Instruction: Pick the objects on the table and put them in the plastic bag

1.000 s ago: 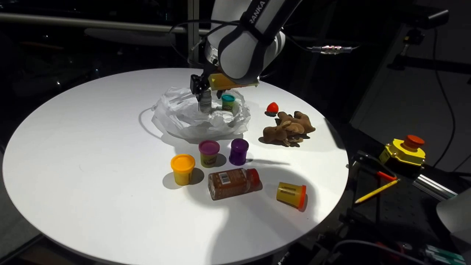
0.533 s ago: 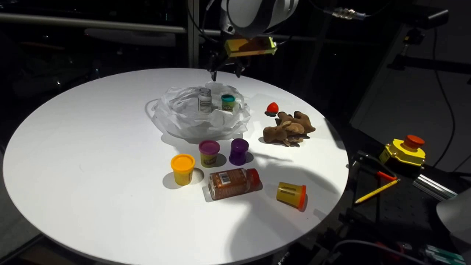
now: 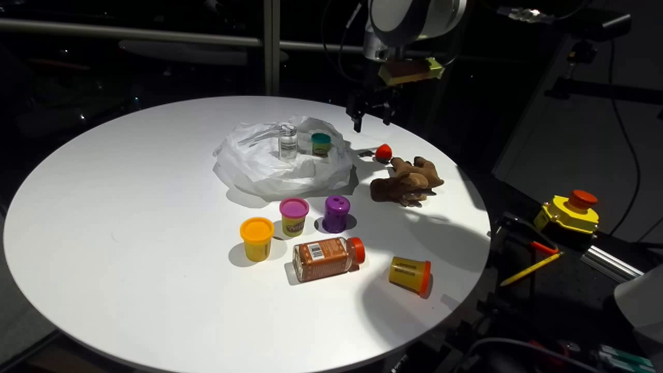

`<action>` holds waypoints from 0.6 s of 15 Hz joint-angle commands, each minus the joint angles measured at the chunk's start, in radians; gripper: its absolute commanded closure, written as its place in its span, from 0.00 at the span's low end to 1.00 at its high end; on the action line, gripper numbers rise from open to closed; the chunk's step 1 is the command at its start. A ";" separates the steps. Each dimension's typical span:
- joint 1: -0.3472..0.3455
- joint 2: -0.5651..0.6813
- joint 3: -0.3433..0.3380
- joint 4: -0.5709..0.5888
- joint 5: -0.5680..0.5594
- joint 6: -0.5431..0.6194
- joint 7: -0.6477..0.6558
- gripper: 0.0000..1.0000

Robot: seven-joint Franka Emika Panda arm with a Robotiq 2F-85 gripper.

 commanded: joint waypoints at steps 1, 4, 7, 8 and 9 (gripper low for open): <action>-0.059 -0.027 0.029 -0.099 -0.024 0.055 -0.034 0.00; -0.076 -0.042 0.023 -0.146 -0.040 0.080 -0.039 0.00; -0.100 -0.028 0.034 -0.162 -0.022 0.126 -0.055 0.00; -0.108 -0.023 0.039 -0.166 -0.014 0.145 -0.059 0.00; -0.116 -0.017 0.046 -0.169 -0.007 0.155 -0.065 0.00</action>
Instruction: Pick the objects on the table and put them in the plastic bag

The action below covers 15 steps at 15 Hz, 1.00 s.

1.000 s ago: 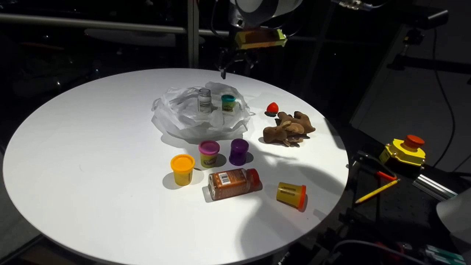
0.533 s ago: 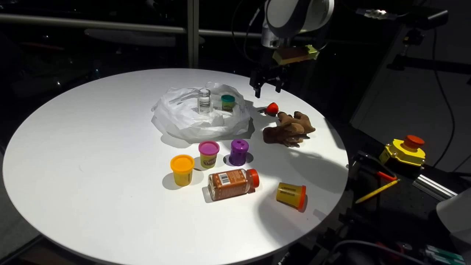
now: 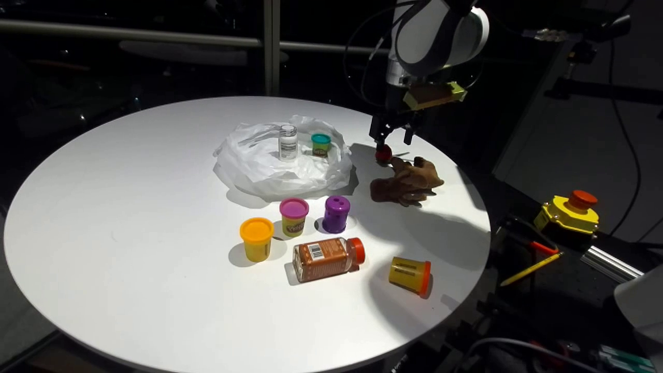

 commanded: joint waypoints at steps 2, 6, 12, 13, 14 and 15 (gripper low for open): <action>-0.049 0.005 0.041 -0.031 0.027 0.084 -0.028 0.00; -0.088 0.041 0.080 -0.022 0.081 0.110 -0.038 0.00; -0.112 0.077 0.096 -0.008 0.125 0.153 -0.038 0.58; -0.106 0.076 0.086 -0.011 0.118 0.170 -0.032 0.65; -0.102 0.076 0.079 -0.013 0.113 0.186 -0.028 0.72; -0.095 0.076 0.069 -0.015 0.105 0.207 -0.022 0.80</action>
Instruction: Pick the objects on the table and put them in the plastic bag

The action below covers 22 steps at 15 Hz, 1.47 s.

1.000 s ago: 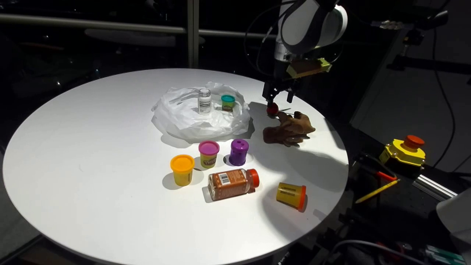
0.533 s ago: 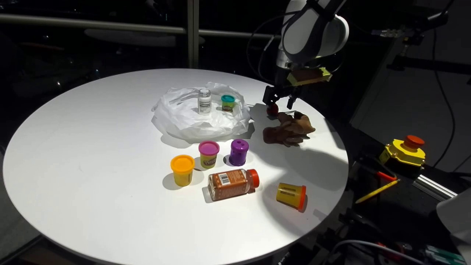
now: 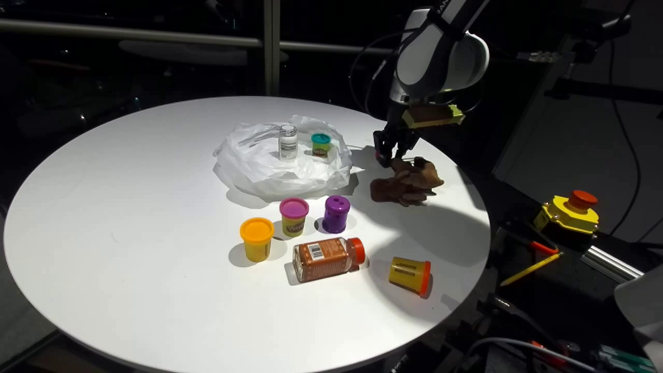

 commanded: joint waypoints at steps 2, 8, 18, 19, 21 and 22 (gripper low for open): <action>0.012 0.003 -0.021 0.002 0.002 0.081 -0.002 0.45; 0.055 0.031 -0.062 0.006 -0.018 0.124 0.016 0.23; 0.128 0.159 -0.130 0.086 0.014 0.257 0.051 0.25; 0.131 0.161 -0.132 0.090 0.014 0.248 0.051 0.26; 0.137 0.148 -0.136 0.090 0.011 0.223 0.048 0.43; 0.140 0.141 -0.143 0.089 0.009 0.207 0.049 0.50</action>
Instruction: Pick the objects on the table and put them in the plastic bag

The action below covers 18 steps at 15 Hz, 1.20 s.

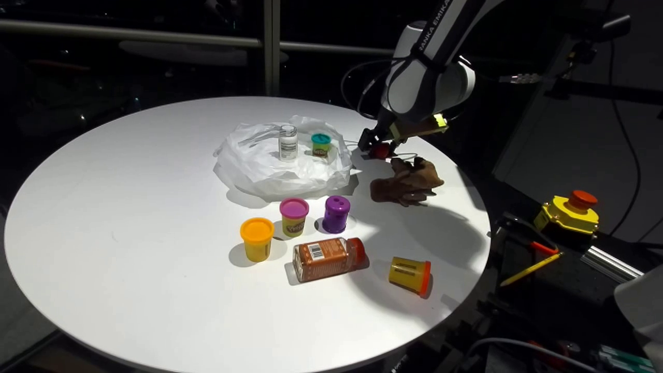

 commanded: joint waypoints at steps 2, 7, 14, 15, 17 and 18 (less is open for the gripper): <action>0.037 -0.015 -0.047 0.010 0.007 -0.047 0.014 0.66; 0.120 -0.033 -0.137 0.009 -0.005 -0.102 0.071 0.78; 0.248 -0.148 -0.151 0.084 -0.074 -0.356 0.190 0.78; 0.253 -0.165 -0.130 0.104 -0.088 -0.398 0.206 0.78; 0.253 -0.178 -0.077 0.139 -0.108 -0.455 0.237 0.78; 0.240 -0.171 -0.038 0.156 -0.100 -0.472 0.238 0.77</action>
